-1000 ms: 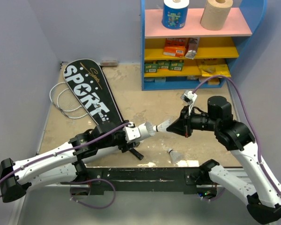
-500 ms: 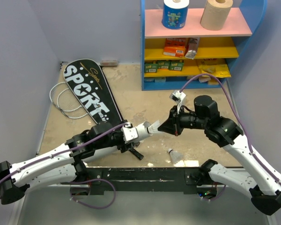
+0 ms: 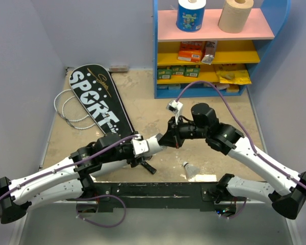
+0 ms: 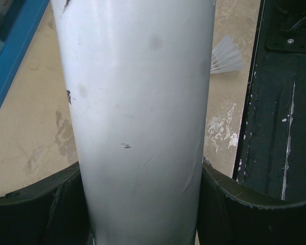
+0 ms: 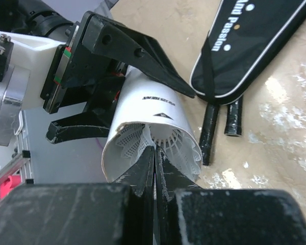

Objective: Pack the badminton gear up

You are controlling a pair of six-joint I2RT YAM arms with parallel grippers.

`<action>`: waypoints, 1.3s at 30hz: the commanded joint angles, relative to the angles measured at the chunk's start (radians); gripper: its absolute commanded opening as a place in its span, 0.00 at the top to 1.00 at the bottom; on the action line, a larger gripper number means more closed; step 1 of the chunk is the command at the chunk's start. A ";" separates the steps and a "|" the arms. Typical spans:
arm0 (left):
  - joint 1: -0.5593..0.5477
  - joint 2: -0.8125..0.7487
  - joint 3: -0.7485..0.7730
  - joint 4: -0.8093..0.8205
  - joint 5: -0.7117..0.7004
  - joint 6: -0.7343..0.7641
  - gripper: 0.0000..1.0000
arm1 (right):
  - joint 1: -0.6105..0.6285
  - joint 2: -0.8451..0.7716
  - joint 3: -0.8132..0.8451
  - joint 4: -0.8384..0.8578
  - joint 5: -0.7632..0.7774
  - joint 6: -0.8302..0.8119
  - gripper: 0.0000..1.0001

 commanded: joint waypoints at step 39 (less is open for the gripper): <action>-0.005 0.022 0.015 0.088 -0.227 -0.050 1.00 | 0.149 -0.086 0.002 -0.359 0.817 0.362 0.33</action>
